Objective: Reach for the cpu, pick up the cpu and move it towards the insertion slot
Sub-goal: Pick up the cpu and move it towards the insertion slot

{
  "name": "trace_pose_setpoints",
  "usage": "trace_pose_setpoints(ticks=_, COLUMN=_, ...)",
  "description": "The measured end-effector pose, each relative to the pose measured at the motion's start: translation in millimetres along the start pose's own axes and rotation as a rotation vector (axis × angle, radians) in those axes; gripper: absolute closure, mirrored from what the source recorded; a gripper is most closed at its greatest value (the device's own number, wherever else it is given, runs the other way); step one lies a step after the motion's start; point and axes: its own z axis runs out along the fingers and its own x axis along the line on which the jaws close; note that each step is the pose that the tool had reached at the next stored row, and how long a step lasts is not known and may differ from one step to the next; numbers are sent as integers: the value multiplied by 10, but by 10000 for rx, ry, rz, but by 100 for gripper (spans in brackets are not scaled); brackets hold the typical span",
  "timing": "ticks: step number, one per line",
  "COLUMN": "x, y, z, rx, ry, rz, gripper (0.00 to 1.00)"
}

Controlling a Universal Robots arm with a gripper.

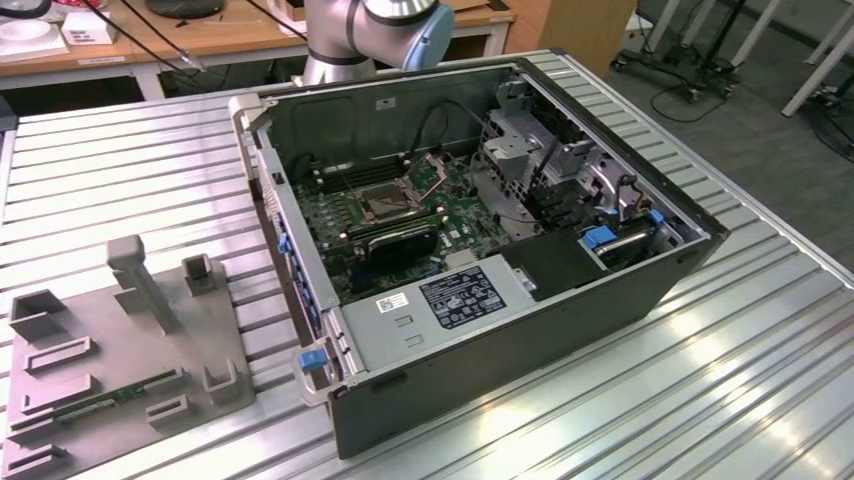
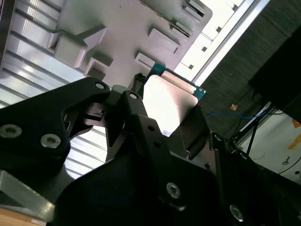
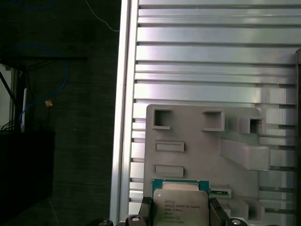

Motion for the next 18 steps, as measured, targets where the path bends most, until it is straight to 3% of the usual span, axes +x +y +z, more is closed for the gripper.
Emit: trace_pose_setpoints(ticks=18, x=-205, y=-8, z=4, rx=-1, ry=-2, rz=0, gripper=45)
